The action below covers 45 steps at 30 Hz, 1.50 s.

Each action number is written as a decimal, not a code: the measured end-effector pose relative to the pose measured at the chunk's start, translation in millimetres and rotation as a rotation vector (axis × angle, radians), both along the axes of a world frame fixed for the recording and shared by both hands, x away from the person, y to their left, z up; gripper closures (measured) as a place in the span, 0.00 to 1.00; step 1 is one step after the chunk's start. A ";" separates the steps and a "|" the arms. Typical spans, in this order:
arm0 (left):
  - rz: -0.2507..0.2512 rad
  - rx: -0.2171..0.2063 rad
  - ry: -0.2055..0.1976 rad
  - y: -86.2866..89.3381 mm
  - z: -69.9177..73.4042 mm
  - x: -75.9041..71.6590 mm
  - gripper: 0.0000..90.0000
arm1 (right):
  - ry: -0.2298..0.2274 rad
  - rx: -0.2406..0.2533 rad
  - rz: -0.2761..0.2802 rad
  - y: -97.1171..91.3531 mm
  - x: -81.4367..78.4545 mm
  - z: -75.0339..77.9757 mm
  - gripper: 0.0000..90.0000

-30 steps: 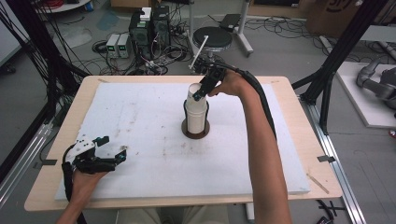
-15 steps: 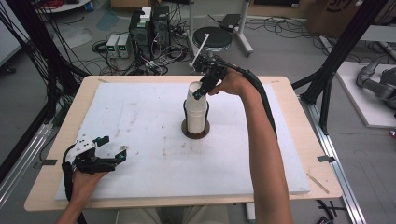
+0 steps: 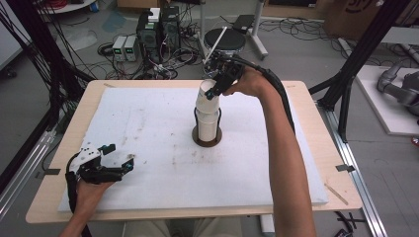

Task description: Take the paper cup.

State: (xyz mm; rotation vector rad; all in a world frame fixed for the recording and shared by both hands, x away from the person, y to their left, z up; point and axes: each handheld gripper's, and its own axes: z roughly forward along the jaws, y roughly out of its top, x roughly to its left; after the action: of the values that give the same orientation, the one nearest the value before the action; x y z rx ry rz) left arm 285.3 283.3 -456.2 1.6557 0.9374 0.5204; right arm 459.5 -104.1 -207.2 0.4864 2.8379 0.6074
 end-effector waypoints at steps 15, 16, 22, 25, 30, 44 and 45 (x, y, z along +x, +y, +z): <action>-0.004 0.003 0.001 0.0 0.0 0.4 0.03 | -0.053 0.033 -0.010 -12.8 -13.9 30.4 0.42; -0.004 0.002 0.000 -0.1 0.0 0.4 0.03 | -0.055 0.037 -0.011 -13.4 -14.7 32.0 0.42; -0.002 0.002 -0.001 -0.3 0.0 0.2 0.03 | -0.070 0.047 -0.001 -13.4 -19.2 39.1 0.42; -0.003 0.002 0.000 -0.1 0.0 0.2 0.03 | -0.070 0.055 0.006 -13.7 -22.0 40.5 0.42; -0.004 0.000 0.004 0.1 0.0 0.5 0.03 | -0.087 0.091 0.013 -20.9 -29.2 43.4 0.42; -0.005 0.004 0.006 -0.3 0.1 0.6 0.03 | -0.113 0.199 0.082 -47.5 -69.6 34.4 0.42; -0.005 0.005 0.006 -0.3 0.2 0.6 0.03 | -0.116 0.203 0.082 -48.9 -71.9 32.6 0.42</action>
State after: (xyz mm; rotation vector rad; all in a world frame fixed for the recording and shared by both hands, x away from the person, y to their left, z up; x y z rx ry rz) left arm 286.0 283.0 -456.0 1.6644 0.9369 0.5145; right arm 387.6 -153.0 -174.6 0.3553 2.7112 0.9150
